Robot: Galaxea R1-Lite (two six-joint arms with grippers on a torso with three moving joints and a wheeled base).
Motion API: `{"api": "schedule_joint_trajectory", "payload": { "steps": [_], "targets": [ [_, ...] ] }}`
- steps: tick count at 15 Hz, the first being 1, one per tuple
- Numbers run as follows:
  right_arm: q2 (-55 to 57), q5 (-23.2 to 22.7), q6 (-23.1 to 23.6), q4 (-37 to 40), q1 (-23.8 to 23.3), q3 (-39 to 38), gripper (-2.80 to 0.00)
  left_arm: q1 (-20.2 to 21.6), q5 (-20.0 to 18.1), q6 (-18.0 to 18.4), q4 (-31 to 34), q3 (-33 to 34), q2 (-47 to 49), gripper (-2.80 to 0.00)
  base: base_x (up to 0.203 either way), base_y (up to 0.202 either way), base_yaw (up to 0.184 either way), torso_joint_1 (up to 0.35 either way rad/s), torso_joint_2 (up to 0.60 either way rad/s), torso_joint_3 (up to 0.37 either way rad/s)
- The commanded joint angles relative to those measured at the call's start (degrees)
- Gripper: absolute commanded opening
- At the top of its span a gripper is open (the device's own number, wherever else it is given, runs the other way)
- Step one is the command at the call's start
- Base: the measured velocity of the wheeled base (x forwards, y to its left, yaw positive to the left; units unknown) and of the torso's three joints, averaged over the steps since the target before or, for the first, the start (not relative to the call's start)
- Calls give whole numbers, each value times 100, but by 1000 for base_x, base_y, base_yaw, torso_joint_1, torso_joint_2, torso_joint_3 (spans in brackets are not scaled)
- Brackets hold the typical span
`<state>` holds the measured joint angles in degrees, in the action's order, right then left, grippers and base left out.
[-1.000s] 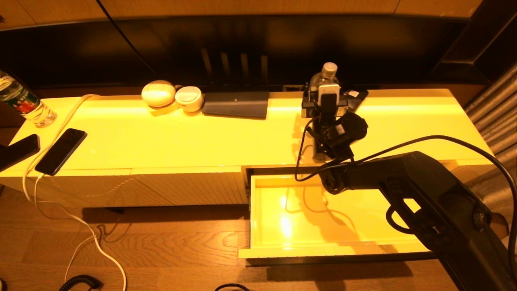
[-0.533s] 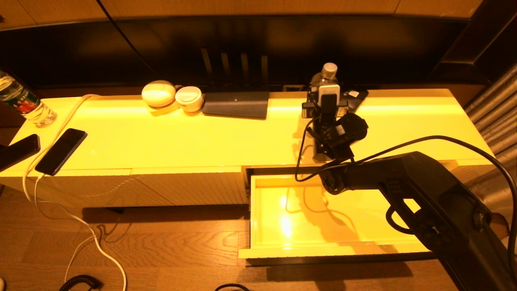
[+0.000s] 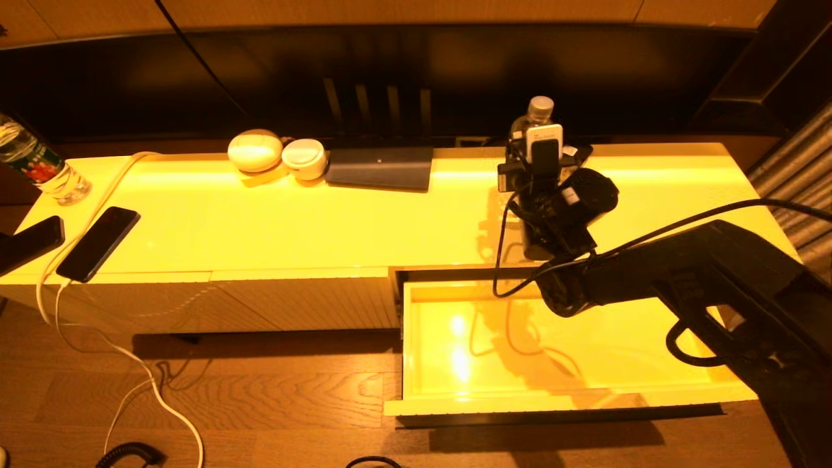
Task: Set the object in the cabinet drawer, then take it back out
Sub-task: Put the mineral water in the drawer
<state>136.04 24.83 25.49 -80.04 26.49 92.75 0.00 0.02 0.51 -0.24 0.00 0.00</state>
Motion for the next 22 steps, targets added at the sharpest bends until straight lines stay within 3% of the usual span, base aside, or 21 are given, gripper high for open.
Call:
{"api": "schedule_joint_trajectory", "payload": {
  "steps": [1,8,11,13,16,22],
  "targets": [
    [-1180,-51,40,240,19,-1317,-280,0,6,1,-2,9,0,-280,0,0,0,0,0,0],
    [-3587,-711,384,2156,307,-4782,-280,0,6,1,-2,17,0,-280,0,0,0,0,0,0],
    [-4359,-1374,1045,3252,270,-5890,-280,0,-2,1,-2,18,0,-280,0,0,0,0,0,0],
    [-4534,-1748,1421,3684,143,-6136,-280,0,4,1,-2,9,0,-280,0,0,0,0,0,0],
    [-4486,-1897,1846,3723,-14,-6375,-280,0,1,1,-2,17,0,-280,0,0,0,0,0,0],
    [-3765,-3204,3448,3632,-871,-6498,-280,0,-1,1,-2,10,0,-280,0,0,0,0,0,0]
  ]
}}
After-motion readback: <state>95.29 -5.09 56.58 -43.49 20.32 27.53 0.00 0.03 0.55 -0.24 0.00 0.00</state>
